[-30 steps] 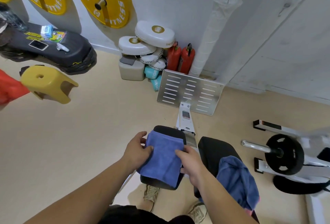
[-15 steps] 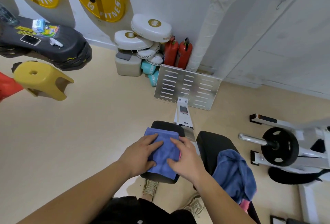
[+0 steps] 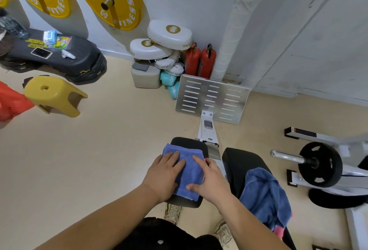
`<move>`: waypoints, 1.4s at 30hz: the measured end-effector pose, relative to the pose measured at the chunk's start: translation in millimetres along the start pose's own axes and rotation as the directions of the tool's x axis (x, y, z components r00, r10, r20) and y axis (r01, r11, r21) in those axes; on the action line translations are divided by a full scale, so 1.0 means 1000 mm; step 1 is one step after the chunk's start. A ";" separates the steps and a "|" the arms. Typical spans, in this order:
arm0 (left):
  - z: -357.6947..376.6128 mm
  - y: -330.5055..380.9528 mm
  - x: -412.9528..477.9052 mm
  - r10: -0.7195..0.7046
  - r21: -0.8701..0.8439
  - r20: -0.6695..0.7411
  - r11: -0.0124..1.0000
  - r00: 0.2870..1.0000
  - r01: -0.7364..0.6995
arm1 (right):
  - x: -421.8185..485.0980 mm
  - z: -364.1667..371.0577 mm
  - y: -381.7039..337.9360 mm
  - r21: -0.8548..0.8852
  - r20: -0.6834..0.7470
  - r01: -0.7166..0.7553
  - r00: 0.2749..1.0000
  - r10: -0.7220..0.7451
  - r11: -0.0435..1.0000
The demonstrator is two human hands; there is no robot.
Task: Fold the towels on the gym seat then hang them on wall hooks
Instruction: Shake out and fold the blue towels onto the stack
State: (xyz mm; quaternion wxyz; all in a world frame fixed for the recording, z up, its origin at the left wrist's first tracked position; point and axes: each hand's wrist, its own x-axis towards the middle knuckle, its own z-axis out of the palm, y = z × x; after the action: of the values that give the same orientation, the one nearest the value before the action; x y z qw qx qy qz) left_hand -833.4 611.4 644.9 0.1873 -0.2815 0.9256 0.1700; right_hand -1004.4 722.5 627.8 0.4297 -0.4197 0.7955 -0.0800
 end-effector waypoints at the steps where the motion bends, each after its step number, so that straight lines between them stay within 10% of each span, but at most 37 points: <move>1: -0.004 0.001 -0.001 0.014 0.019 -0.009 1.000 1.000 -0.014 | -0.004 -0.002 -0.001 0.047 -0.006 0.023 1.000 -0.022 0.999; 7: -0.030 0.036 0.000 0.125 -0.070 -0.131 0.988 0.983 -0.135 | -0.039 -0.021 0.017 0.170 -0.196 0.099 0.978 -0.065 0.981; 18: -0.007 0.197 0.013 0.183 -0.482 0.095 0.869 0.978 -0.116 | -0.101 -0.049 0.195 0.118 -0.454 -0.349 0.813 0.363 0.930; 32: 0.005 0.242 -0.035 -0.296 -0.655 0.025 0.717 0.955 0.239 | -0.085 -0.082 0.219 0.461 -0.454 0.023 0.865 0.213 0.887; 42: -0.023 0.278 -0.023 -0.303 -0.754 -0.179 0.653 0.936 0.067 | -0.179 -0.161 0.156 0.469 -0.275 0.331 0.936 -0.221 0.819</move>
State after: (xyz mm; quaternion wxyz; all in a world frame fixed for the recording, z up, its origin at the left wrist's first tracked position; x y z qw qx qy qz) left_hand -984.3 830.2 733.1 -0.0633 -0.4484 0.7603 0.4657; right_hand -1168.7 915.7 761.2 0.4230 -0.3923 0.7167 -0.3918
